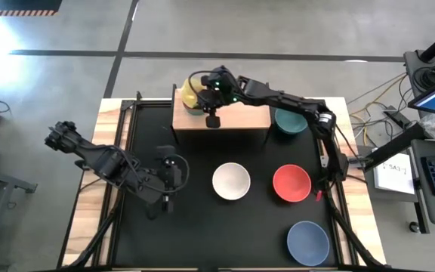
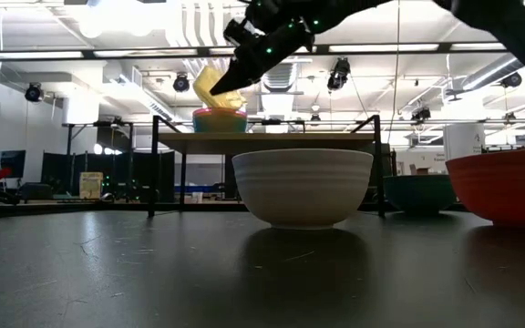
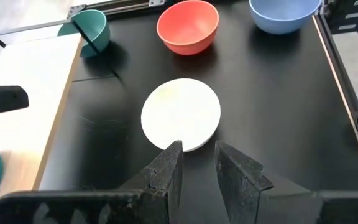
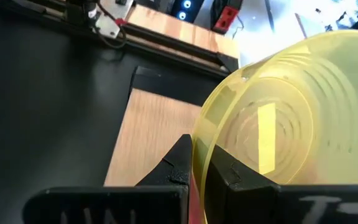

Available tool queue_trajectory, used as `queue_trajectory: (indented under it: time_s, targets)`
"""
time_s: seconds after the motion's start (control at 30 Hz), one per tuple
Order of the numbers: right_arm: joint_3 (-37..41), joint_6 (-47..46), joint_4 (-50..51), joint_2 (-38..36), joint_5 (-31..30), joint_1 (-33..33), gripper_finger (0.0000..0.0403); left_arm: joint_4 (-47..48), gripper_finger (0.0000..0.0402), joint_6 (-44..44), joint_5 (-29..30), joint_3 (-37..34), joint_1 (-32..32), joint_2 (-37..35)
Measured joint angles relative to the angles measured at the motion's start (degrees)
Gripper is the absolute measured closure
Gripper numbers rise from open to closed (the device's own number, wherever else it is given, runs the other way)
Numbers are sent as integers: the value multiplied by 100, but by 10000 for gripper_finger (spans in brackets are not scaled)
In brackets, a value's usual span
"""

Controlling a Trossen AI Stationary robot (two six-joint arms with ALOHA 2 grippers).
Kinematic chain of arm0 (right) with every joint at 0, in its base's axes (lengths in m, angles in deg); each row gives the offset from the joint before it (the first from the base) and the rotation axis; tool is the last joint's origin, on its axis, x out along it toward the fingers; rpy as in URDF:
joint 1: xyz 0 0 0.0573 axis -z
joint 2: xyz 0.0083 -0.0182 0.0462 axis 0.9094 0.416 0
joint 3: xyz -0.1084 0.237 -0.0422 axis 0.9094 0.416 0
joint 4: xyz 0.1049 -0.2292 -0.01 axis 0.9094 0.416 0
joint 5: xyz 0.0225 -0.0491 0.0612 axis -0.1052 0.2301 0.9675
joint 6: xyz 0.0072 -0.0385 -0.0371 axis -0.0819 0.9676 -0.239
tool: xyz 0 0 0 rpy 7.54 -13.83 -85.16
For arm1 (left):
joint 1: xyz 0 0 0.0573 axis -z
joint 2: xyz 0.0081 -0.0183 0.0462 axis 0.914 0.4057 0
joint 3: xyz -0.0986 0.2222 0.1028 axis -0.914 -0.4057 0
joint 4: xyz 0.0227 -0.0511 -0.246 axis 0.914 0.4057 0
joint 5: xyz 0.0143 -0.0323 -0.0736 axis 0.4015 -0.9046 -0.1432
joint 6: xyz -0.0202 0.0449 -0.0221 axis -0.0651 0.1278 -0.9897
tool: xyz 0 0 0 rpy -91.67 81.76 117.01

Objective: Place and stack bowls onto a shelf
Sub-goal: Stack the small yellow bowl on top of the small pink bowl on the shelf, then put the large green bowl on the shelf

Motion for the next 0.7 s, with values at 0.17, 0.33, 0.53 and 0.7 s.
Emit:
queue_trajectory:
  time_s: [0.17,0.33,0.53,0.7]
  targets:
    - [-237,6,462,79,-52,3,394,236,324,-2,0,0,0,-103]
    - [-412,108,720,42,-109,9,376,579,324,0,0,0,-2,-149]
    - [-601,342,697,31,-151,9,318,827,324,0,-1,0,-2,-172]
    - [-774,116,936,-9,-149,4,270,959,324,52,-2,0,-2,-182]
